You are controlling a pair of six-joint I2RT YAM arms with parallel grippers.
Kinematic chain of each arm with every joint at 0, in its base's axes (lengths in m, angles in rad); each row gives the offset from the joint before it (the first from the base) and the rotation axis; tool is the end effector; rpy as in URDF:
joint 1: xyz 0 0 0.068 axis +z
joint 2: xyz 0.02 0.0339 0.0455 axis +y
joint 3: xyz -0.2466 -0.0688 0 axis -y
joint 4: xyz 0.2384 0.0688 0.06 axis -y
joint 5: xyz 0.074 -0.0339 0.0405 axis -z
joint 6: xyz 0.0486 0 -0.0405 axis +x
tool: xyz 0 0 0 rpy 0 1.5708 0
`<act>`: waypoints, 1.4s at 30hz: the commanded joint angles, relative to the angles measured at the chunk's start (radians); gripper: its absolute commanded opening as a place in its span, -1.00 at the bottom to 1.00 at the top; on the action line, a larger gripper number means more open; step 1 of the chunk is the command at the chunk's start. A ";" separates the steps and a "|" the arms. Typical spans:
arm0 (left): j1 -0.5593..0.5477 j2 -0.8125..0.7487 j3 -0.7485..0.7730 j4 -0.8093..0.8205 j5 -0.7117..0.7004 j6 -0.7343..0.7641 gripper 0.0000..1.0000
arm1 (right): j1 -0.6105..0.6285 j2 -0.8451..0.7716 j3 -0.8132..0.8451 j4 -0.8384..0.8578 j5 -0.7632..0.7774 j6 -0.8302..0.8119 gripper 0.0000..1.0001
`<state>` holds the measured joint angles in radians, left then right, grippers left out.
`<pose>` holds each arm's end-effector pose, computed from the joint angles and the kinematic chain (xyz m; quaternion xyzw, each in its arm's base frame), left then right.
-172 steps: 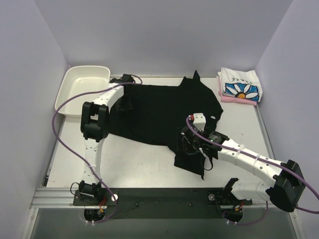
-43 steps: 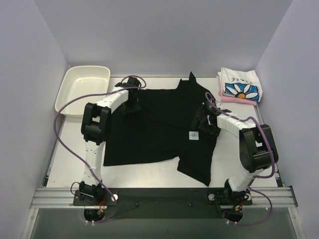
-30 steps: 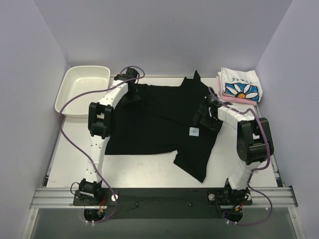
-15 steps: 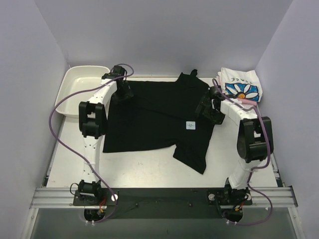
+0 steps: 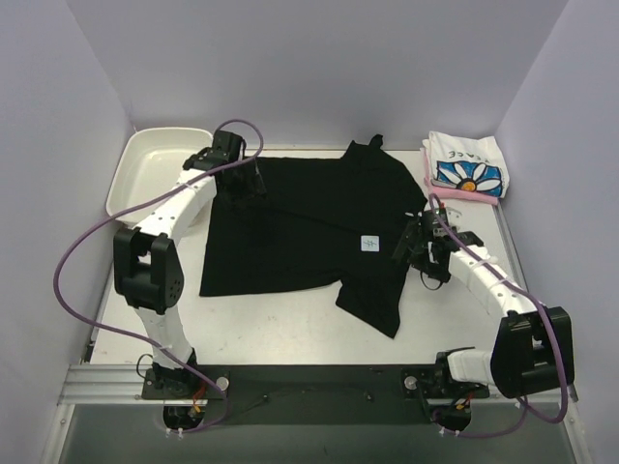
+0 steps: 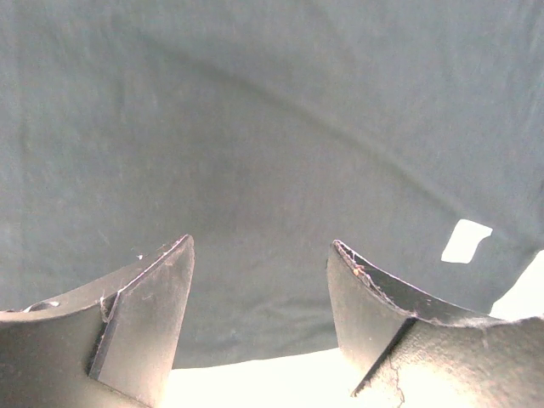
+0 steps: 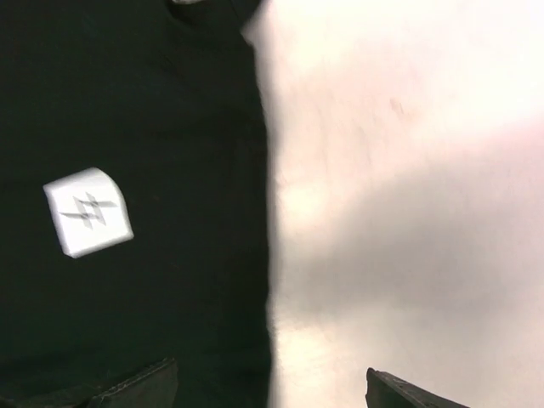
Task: Fold and stack the t-shirts
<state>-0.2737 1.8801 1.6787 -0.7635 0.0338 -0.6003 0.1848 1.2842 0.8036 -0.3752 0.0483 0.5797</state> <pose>0.3947 -0.1125 0.2587 -0.1502 0.9424 -0.1409 0.2634 0.2656 0.0473 0.2005 0.1920 0.9166 0.1095 0.3330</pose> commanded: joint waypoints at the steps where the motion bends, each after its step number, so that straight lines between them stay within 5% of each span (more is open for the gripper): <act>1: -0.015 -0.094 -0.143 0.121 0.025 -0.030 0.47 | 0.004 -0.013 -0.066 0.041 -0.004 0.043 0.75; 9: -0.022 -0.187 -0.264 0.151 0.021 -0.027 0.47 | 0.005 0.102 -0.070 0.133 -0.042 0.062 -0.10; 17: -0.022 -0.236 -0.376 0.174 0.009 -0.030 0.47 | 0.008 0.237 -0.060 0.200 -0.077 0.074 -0.14; 22: -0.024 -0.269 -0.427 0.194 0.009 -0.030 0.47 | 0.005 0.285 -0.027 0.188 -0.064 0.062 -1.00; 39: -0.024 -0.364 -0.484 0.188 0.020 -0.029 0.47 | 0.088 -0.101 -0.087 -0.099 0.151 0.040 -1.00; 40: -0.024 -0.368 -0.484 0.188 0.020 -0.029 0.47 | 0.088 -0.105 -0.089 -0.108 0.151 0.042 -0.50; 42: -0.024 -0.377 -0.488 0.185 0.018 -0.030 0.46 | 0.091 -0.105 -0.090 -0.114 0.147 0.045 0.11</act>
<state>-0.2939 1.5520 1.2007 -0.6163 0.0471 -0.6250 0.2729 1.1824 0.7395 -0.3885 0.1448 0.6296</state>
